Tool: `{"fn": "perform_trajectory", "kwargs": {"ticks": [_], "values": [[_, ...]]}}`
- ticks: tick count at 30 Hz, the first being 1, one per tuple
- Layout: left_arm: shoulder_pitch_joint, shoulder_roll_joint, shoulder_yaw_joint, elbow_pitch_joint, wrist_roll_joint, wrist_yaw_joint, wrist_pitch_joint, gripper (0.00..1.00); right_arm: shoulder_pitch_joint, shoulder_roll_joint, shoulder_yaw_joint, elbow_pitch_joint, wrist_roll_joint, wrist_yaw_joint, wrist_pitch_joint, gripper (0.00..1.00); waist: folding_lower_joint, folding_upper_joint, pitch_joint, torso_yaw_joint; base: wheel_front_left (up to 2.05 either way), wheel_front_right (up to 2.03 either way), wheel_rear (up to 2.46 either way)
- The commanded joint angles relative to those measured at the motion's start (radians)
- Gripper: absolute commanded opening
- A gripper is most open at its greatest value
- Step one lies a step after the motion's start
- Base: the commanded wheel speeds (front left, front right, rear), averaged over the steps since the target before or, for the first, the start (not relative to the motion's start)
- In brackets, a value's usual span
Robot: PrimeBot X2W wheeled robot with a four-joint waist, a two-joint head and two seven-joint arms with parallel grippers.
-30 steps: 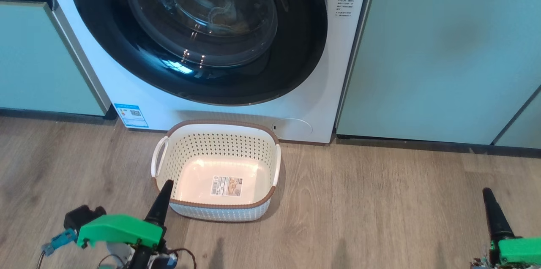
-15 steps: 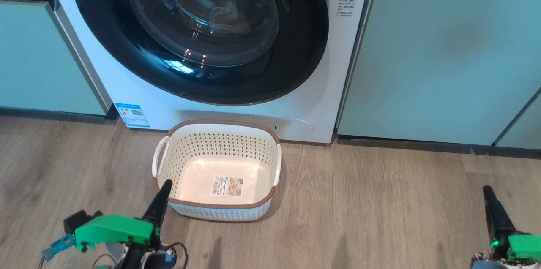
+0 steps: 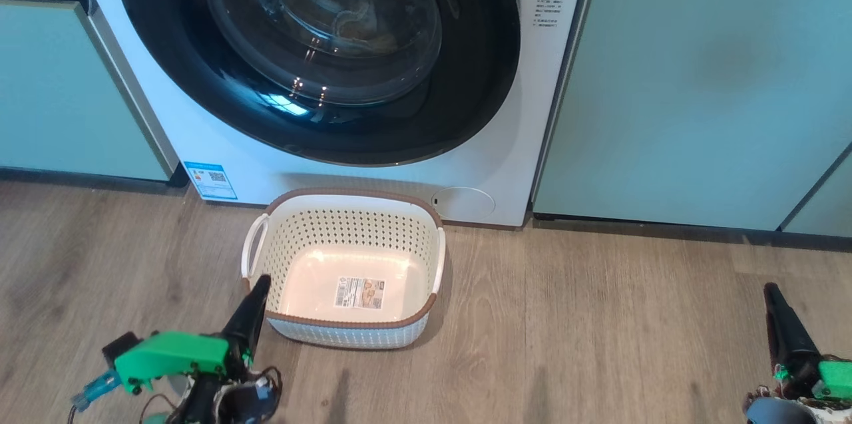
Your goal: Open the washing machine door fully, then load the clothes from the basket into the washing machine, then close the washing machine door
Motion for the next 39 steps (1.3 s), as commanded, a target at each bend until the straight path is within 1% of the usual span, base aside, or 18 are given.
{"fn": "perform_trajectory", "kwargs": {"ticks": [1,3,39], "values": [[-0.063,0.004,0.044,-0.025,-0.029,-0.015,0.009,0.0,-0.071,-0.021,0.014,-0.027,0.031,-0.003,0.011,0.0,0.0,0.0,0.0,0.0,0.0,0.0,0.0],[-0.066,0.003,0.048,-0.021,-0.048,-0.017,0.013,0.0,-0.075,-0.021,0.013,-0.024,0.049,-0.003,0.015,0.0,0.0,0.0,0.0,0.001,0.0,0.0,0.0],[-0.067,-0.005,0.059,-0.02,-0.039,-0.017,0.022,0.0,-0.076,-0.012,0.0,-0.023,0.039,-0.003,0.025,0.0,0.0,0.0,0.0,0.001,0.0,0.0,0.0]]}}
